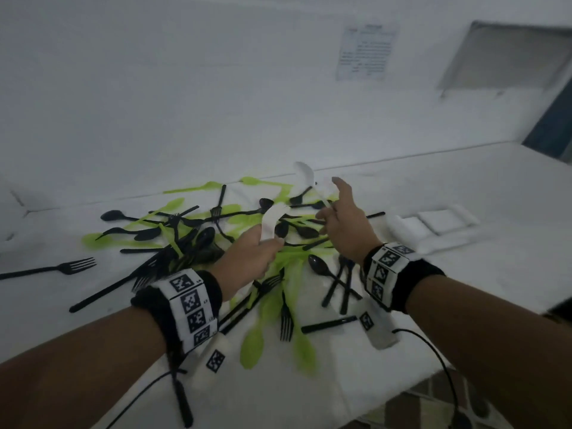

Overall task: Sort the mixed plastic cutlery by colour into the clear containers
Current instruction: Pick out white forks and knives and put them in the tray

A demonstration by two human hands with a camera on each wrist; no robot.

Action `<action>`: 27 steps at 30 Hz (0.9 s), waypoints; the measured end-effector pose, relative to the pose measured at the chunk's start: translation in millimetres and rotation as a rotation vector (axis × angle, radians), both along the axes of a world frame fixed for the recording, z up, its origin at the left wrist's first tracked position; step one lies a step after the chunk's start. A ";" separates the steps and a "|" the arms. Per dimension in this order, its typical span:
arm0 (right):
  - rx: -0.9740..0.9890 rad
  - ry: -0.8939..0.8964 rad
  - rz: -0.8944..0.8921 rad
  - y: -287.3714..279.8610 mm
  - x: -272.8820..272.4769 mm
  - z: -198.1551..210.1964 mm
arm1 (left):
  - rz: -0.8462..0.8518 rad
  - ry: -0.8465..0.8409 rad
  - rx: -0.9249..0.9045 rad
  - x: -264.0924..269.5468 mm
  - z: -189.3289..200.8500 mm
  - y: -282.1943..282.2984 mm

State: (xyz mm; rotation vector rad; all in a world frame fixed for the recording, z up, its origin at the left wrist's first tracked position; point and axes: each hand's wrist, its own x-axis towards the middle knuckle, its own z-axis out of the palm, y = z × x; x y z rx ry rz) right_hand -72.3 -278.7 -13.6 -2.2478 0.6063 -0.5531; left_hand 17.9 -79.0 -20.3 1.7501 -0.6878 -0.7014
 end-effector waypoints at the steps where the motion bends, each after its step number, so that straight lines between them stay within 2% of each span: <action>1: -0.019 0.033 -0.035 -11.6 -10.1 2.7 | -0.020 -0.007 -0.012 -6.1 1.8 -12.0; 6: -0.080 0.076 -0.208 -81.2 -56.6 11.5 | -0.087 -0.116 -0.013 -38.2 7.4 -73.9; 11: -0.144 0.032 -0.220 -160.7 -99.1 2.3 | -0.039 -0.134 0.014 -67.6 4.1 -153.7; 17: -0.100 0.226 -0.092 -251.6 -127.4 -13.5 | 0.277 -0.113 0.023 -98.5 -9.6 -269.1; 20: -0.019 0.334 0.026 -275.9 -135.4 -10.4 | 0.467 -0.189 0.128 -102.4 -15.8 -317.5; 24: 0.015 0.342 0.209 -295.0 -139.7 -5.1 | 0.641 -0.194 0.266 -101.6 -33.6 -356.2; 27: -0.022 0.330 0.329 -304.4 -134.1 -12.9 | 0.672 -0.231 0.303 -102.2 -46.1 -366.3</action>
